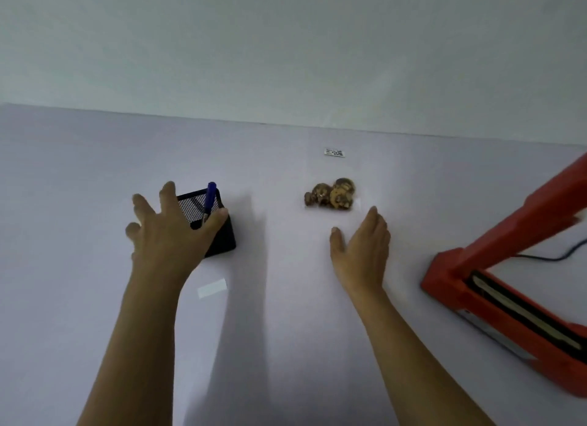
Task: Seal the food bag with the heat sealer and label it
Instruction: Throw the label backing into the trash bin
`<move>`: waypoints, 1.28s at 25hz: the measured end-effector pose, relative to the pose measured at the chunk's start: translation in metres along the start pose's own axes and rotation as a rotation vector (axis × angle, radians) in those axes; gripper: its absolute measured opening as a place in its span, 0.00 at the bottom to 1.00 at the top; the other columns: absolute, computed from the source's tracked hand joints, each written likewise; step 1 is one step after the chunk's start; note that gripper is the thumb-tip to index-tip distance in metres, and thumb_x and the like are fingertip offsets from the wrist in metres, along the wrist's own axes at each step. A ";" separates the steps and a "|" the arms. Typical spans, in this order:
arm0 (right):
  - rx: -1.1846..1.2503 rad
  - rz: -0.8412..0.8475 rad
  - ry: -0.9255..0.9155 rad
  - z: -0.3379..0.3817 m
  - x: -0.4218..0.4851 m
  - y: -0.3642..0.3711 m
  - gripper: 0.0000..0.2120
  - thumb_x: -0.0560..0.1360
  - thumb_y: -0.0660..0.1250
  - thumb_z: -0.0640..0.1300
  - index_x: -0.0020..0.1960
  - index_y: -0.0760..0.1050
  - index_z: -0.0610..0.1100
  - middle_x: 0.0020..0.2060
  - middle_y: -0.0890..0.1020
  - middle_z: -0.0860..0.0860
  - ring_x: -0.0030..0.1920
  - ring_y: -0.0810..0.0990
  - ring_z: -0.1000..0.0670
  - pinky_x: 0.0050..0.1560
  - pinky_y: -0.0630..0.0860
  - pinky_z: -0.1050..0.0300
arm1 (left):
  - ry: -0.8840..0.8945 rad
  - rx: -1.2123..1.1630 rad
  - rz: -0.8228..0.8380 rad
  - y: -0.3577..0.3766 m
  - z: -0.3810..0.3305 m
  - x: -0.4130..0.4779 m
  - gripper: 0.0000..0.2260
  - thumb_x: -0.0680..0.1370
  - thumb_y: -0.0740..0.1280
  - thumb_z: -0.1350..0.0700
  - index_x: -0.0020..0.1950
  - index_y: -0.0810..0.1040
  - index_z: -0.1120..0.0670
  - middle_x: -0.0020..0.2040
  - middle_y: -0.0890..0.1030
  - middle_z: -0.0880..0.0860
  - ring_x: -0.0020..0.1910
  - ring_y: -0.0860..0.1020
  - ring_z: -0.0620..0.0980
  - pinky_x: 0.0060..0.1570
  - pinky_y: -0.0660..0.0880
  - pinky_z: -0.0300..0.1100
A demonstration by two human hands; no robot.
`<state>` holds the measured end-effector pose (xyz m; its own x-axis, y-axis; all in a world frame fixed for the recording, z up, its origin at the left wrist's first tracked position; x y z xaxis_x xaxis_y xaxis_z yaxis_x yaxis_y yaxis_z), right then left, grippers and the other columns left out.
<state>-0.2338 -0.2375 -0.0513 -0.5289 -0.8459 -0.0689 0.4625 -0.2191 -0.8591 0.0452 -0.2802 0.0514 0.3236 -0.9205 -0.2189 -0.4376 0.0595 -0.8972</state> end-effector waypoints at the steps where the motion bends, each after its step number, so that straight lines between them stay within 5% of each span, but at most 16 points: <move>1: -0.030 0.020 -0.015 -0.002 -0.014 0.008 0.36 0.76 0.61 0.52 0.74 0.50 0.34 0.72 0.60 0.37 0.72 0.59 0.40 0.70 0.58 0.48 | -0.026 -0.033 0.047 0.008 0.010 0.000 0.41 0.71 0.66 0.36 0.76 0.51 0.50 0.76 0.51 0.62 0.71 0.57 0.68 0.67 0.59 0.60; 5: -0.122 0.070 -0.254 0.004 -0.042 0.028 0.31 0.76 0.50 0.55 0.73 0.56 0.37 0.74 0.59 0.41 0.74 0.57 0.43 0.72 0.53 0.48 | -0.042 -0.247 0.067 0.027 0.013 0.001 0.43 0.71 0.68 0.39 0.77 0.48 0.50 0.71 0.63 0.63 0.68 0.64 0.63 0.64 0.64 0.56; 9: -0.228 0.163 -0.411 0.006 -0.046 0.036 0.34 0.75 0.40 0.58 0.75 0.47 0.41 0.76 0.49 0.47 0.76 0.45 0.50 0.72 0.41 0.52 | 0.005 -0.259 0.027 0.034 -0.015 0.010 0.41 0.71 0.68 0.44 0.77 0.49 0.52 0.69 0.65 0.62 0.66 0.66 0.63 0.63 0.65 0.54; 21: -0.267 0.102 -0.358 0.002 -0.044 0.040 0.32 0.76 0.49 0.57 0.75 0.52 0.41 0.75 0.55 0.47 0.75 0.51 0.49 0.72 0.49 0.50 | 0.269 -0.259 0.125 0.070 -0.175 0.130 0.39 0.71 0.67 0.43 0.76 0.53 0.54 0.66 0.65 0.61 0.64 0.68 0.61 0.58 0.70 0.50; 25: -0.258 0.109 -0.362 0.003 -0.044 0.040 0.32 0.76 0.49 0.57 0.75 0.51 0.41 0.75 0.53 0.47 0.75 0.49 0.49 0.72 0.48 0.49 | 0.283 -0.291 0.105 0.076 -0.182 0.145 0.37 0.71 0.68 0.43 0.74 0.56 0.54 0.65 0.65 0.59 0.62 0.70 0.61 0.54 0.71 0.47; 29: -0.277 0.116 -0.358 0.004 -0.043 0.039 0.32 0.76 0.48 0.57 0.75 0.51 0.41 0.75 0.54 0.47 0.75 0.50 0.49 0.74 0.48 0.49 | 0.314 -0.344 0.067 0.071 -0.173 0.134 0.43 0.72 0.64 0.37 0.77 0.46 0.55 0.76 0.51 0.61 0.72 0.61 0.63 0.68 0.63 0.53; 32: -0.305 0.134 -0.367 0.005 -0.043 0.040 0.33 0.76 0.47 0.57 0.75 0.51 0.40 0.75 0.55 0.45 0.75 0.51 0.48 0.73 0.47 0.48 | 0.423 -0.361 -0.030 0.067 -0.129 0.102 0.35 0.75 0.64 0.43 0.75 0.57 0.59 0.74 0.59 0.61 0.72 0.62 0.59 0.70 0.61 0.48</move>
<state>-0.1892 -0.2124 -0.0802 -0.1680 -0.9844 -0.0527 0.2513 0.0089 -0.9679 -0.0593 -0.4195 0.0183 0.0080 -0.9990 0.0442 -0.7175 -0.0365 -0.6956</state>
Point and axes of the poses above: each hand's wrist, its own x-axis towards the middle knuckle, its own y-axis out of the palm, z = x × y, the point moved 6 cm from there along x, towards the middle knuckle
